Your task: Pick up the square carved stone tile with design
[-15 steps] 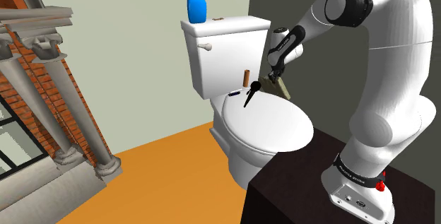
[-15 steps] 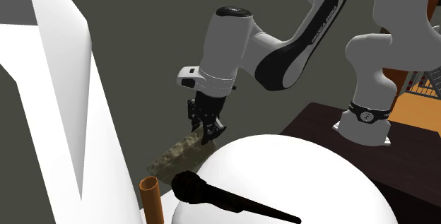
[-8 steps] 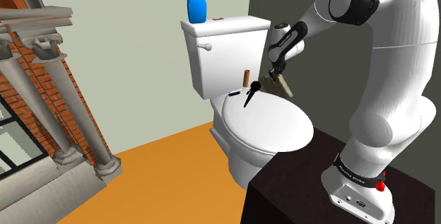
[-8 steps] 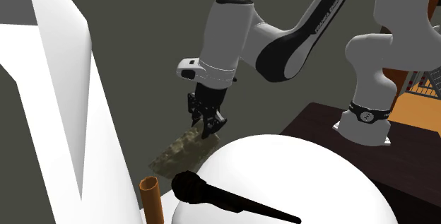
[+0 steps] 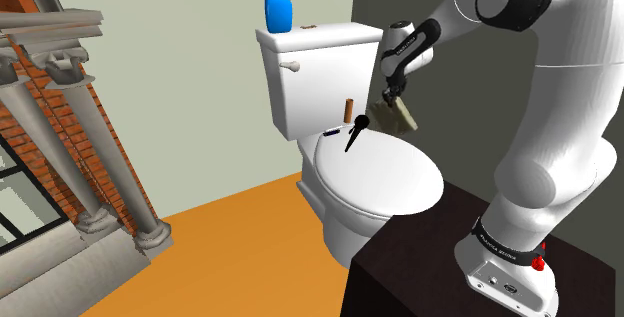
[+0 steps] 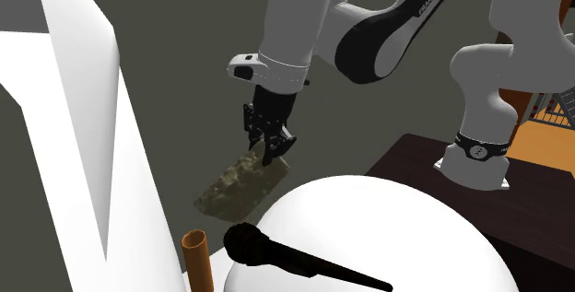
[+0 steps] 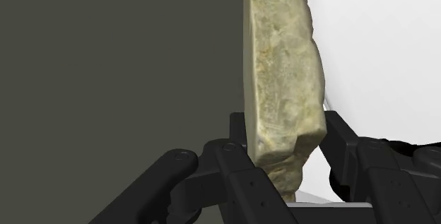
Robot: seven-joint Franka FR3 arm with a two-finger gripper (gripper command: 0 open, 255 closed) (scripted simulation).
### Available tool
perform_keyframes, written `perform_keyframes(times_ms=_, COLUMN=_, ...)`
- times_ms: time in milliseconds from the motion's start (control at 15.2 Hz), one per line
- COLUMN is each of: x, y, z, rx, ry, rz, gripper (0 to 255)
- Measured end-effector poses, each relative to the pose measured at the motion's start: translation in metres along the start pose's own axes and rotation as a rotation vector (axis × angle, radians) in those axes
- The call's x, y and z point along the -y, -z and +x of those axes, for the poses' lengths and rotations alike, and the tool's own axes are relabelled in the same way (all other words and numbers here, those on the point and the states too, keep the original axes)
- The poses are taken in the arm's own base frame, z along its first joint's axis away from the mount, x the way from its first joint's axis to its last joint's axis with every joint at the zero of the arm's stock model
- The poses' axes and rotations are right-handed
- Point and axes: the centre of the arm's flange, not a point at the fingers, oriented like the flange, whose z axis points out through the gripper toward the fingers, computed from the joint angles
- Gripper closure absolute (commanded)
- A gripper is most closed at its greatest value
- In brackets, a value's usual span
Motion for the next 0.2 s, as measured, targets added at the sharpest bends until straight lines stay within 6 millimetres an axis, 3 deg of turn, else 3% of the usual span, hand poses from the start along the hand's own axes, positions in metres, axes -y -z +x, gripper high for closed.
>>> perform_keyframes(times_ms=198, x=-0.0040, y=0.0136, z=0.0019, rx=0.000, ry=0.000, rz=0.000, gripper=255)
